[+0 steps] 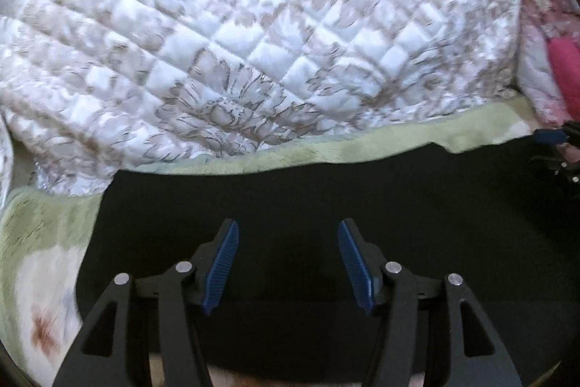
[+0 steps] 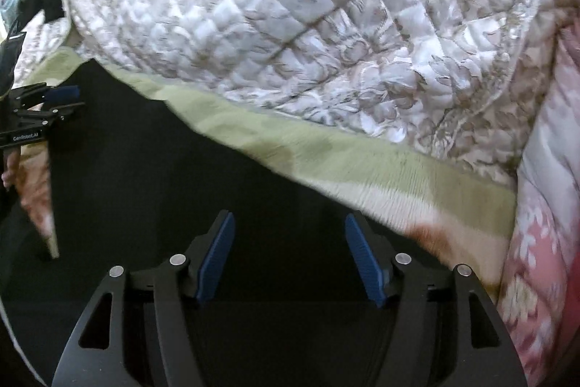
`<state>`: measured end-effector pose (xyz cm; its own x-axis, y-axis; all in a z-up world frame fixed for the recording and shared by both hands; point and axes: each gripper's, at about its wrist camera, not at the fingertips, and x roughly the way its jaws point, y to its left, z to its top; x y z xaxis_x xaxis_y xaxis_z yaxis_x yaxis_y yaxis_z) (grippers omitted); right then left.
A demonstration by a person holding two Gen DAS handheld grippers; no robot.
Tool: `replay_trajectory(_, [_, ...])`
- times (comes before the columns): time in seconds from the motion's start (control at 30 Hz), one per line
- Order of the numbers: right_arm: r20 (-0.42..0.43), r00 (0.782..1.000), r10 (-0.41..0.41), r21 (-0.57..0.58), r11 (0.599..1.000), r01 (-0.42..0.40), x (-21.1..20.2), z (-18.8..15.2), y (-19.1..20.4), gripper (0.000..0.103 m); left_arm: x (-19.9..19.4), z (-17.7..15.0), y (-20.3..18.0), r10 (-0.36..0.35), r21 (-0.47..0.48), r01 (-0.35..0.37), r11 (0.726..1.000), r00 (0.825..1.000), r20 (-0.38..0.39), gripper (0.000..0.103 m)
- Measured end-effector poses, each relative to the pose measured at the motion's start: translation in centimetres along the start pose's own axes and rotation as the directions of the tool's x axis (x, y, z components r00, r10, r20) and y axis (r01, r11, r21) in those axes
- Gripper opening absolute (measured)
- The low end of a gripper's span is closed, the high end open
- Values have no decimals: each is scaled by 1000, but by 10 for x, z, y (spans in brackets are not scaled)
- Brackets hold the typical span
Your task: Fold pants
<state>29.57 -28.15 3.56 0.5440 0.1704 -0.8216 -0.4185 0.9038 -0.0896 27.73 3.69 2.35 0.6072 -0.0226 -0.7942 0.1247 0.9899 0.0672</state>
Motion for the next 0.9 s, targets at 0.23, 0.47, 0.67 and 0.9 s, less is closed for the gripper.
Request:
replay_trajectory(0.23, [-71, 997, -2, -63, 998, -2, 33, 5, -5, 66, 35, -1, -5, -8, 11, 9, 1000, 1000, -14, 72])
replay_trajectory(0.47, [-61, 998, -32, -142, 990, 23, 25, 1, 14, 7, 32, -2, -29, 20, 124, -23, 992, 999, 25, 19])
replay_trajectory(0.67, [84, 996, -3, -78, 997, 10, -41, -6, 25, 7, -17, -4, -24, 14, 39, -18, 999, 995, 102, 4])
replay_trajectory(0.9, [219, 974, 47, -49, 998, -37, -138, -55, 59, 7, -117, -44, -20, -33, -33, 41, 999, 976, 216, 4])
